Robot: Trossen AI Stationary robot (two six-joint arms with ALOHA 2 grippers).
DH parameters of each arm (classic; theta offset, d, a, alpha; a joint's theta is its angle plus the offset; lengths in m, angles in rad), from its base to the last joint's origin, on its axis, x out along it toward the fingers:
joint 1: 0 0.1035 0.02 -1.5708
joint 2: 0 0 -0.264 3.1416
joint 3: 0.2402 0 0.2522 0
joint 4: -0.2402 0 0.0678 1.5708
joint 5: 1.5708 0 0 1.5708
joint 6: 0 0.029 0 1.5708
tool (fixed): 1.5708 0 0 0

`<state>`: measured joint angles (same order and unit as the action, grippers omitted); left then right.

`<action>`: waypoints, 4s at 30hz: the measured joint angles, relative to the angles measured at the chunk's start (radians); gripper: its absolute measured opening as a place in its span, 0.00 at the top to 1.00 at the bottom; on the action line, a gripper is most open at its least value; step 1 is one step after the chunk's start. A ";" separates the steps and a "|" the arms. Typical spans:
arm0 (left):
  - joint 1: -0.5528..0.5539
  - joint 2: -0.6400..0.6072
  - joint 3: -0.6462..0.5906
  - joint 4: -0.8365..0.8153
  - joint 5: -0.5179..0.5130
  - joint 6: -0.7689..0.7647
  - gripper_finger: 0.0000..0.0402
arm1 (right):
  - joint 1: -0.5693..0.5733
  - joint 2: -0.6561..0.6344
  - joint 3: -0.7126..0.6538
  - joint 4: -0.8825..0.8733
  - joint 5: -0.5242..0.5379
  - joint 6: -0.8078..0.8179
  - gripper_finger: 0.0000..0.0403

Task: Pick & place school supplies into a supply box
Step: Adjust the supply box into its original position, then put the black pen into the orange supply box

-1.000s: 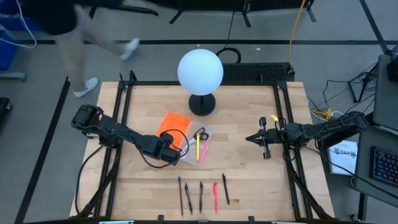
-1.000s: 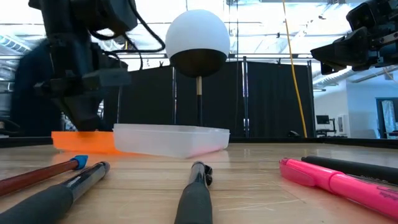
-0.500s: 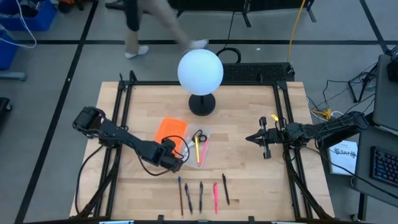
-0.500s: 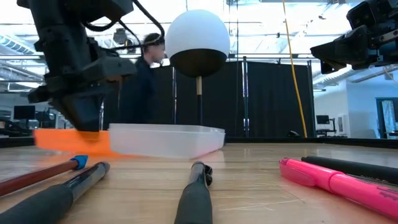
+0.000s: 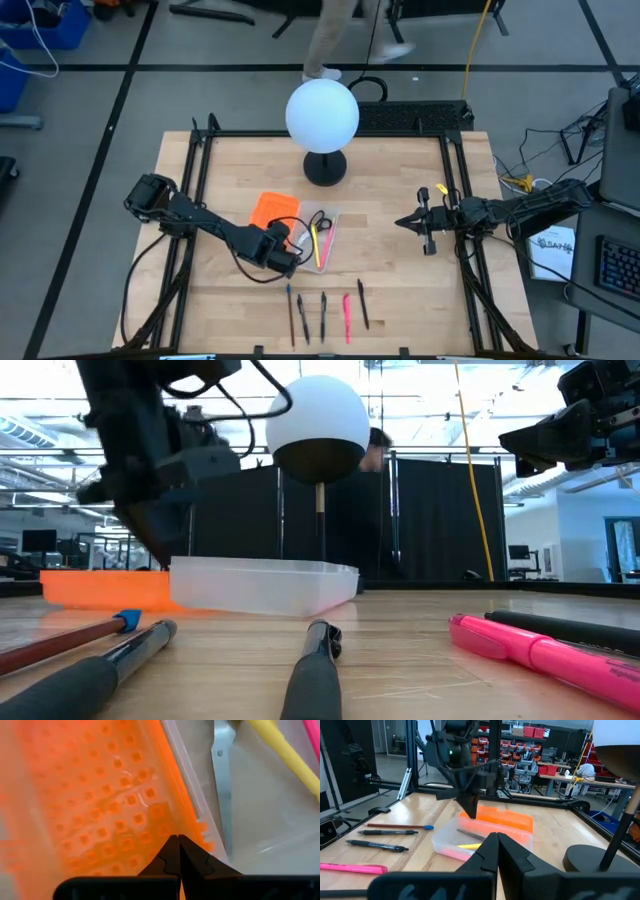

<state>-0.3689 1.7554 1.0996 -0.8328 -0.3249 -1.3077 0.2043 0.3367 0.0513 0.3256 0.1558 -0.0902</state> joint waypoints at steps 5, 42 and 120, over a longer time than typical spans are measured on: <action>0.019 0.001 0.067 -0.119 -0.032 0.027 1.00 | 0.000 0.000 0.000 -0.001 0.000 0.006 1.00; -0.098 0.006 -0.025 -0.105 0.228 -0.137 1.00 | 0.000 0.000 0.000 -0.004 0.000 0.018 1.00; 0.231 -1.260 -1.087 1.122 0.161 1.596 1.00 | 0.130 0.619 0.576 -0.195 0.151 0.103 1.00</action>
<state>-0.1375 0.4957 0.0124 0.2895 -0.1637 0.2879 0.3346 0.9560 0.6278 0.1305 0.3071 0.0130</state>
